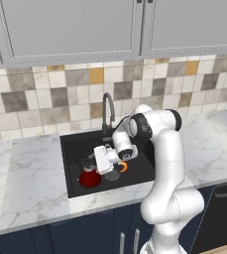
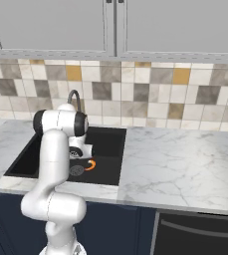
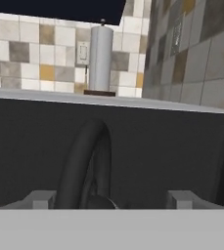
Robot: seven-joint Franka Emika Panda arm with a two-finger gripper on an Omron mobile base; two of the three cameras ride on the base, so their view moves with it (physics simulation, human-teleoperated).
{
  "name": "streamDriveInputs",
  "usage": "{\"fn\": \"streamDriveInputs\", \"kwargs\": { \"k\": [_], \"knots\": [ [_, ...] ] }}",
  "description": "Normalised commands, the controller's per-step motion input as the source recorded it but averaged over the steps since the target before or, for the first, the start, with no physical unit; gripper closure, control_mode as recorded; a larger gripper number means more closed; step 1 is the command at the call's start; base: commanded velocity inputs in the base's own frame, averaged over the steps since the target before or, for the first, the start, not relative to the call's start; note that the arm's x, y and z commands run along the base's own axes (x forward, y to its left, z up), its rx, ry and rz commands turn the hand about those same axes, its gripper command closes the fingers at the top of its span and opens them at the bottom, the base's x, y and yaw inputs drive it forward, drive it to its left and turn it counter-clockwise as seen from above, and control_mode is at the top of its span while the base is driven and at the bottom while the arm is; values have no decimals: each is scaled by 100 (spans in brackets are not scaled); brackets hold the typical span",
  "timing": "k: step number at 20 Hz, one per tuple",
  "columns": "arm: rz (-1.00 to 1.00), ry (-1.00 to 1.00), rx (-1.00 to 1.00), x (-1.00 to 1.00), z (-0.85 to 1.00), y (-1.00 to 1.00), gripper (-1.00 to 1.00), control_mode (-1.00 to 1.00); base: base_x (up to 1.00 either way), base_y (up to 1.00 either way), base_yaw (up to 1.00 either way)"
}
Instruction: Open the cabinet, pick the kettle from the cabinet, and place it in the sink.
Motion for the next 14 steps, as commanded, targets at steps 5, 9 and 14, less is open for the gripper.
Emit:
{"fn": "streamDriveInputs", "kwargs": {
  "k": [5,9,14],
  "knots": [
    [-5,0,0,-5,-9,-12,-100,-100,0,0,0],
    [-8,0,0,-9,-2,-20,-100,-100,0,0,0],
    [-8,0,0,-12,0,-19,-100,-100,0,0,0]
  ]
}}
